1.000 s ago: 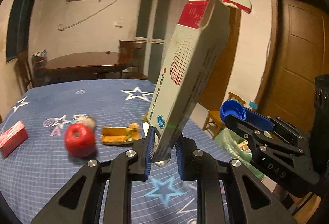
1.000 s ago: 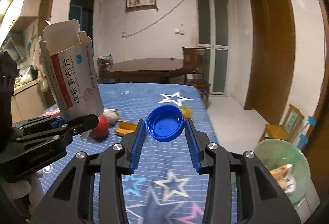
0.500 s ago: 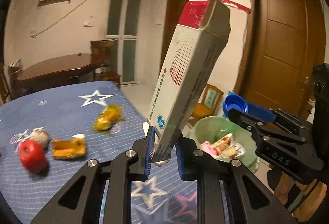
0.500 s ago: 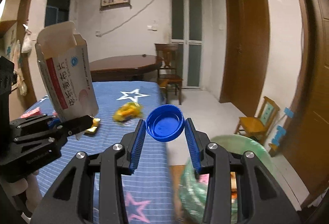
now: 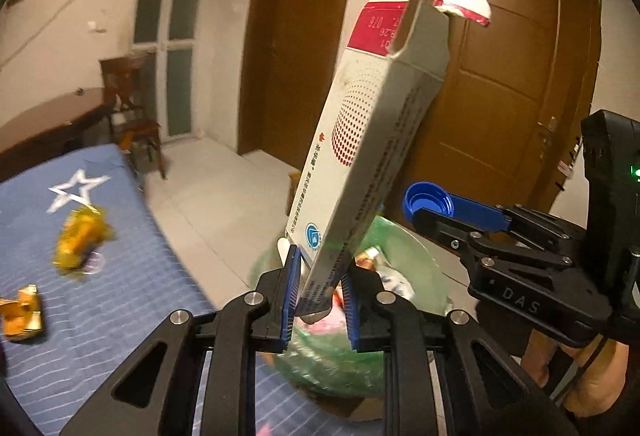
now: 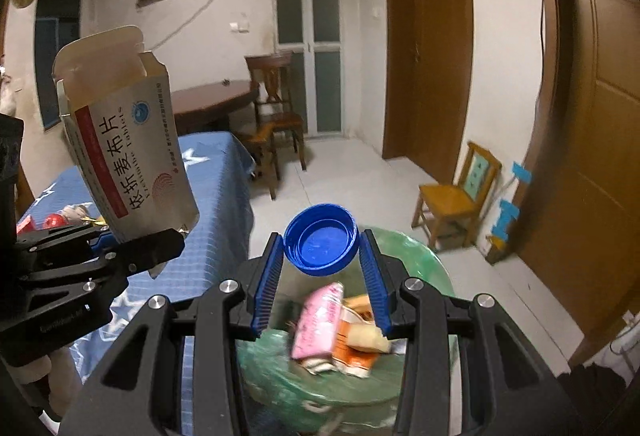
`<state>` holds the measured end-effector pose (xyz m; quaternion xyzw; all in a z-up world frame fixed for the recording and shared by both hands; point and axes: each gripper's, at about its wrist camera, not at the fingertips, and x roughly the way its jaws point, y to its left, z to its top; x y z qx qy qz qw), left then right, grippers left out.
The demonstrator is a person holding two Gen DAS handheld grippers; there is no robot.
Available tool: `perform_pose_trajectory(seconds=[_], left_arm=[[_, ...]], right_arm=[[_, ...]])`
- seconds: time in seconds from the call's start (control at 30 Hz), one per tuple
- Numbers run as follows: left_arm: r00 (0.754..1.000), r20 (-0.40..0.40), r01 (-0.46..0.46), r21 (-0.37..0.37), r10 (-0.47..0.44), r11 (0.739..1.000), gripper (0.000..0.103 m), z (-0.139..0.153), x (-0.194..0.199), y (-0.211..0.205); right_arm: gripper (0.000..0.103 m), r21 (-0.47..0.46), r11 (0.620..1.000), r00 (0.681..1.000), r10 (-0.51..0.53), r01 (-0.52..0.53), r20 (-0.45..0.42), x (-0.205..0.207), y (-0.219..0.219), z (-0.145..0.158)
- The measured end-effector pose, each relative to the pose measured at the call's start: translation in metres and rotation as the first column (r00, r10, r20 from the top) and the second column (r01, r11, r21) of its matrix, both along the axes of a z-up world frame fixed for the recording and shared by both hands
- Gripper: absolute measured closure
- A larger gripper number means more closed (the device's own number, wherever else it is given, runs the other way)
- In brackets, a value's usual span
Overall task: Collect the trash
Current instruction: 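Carry the medicine box and blue cap over the green bin, then open both tools to drop the medicine box and cap into the bin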
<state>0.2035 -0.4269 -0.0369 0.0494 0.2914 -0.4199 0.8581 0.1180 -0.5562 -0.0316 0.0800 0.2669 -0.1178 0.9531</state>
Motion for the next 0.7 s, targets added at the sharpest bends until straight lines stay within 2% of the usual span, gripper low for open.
perform_pose_trajectory(seconds=[0.3, 0.7], left_arm=[[0.979, -0.192, 0.075, 0.049, -0.065, 0.996, 0.081, -0.056, 0.046, -0.062], [0.968, -0.235, 0.111, 0.094, -0.086, 0.989, 0.081, -0.091, 0.061, -0.113]], right_arm=[[0.065, 0.099, 0.995, 0.992, 0.003, 0.010, -0.126, 0.018, -0.041, -0.039], [0.065, 0.130, 0.991, 0.988, 0.004, 0.016, -0.154, 0.015, -0.050, -0.051]])
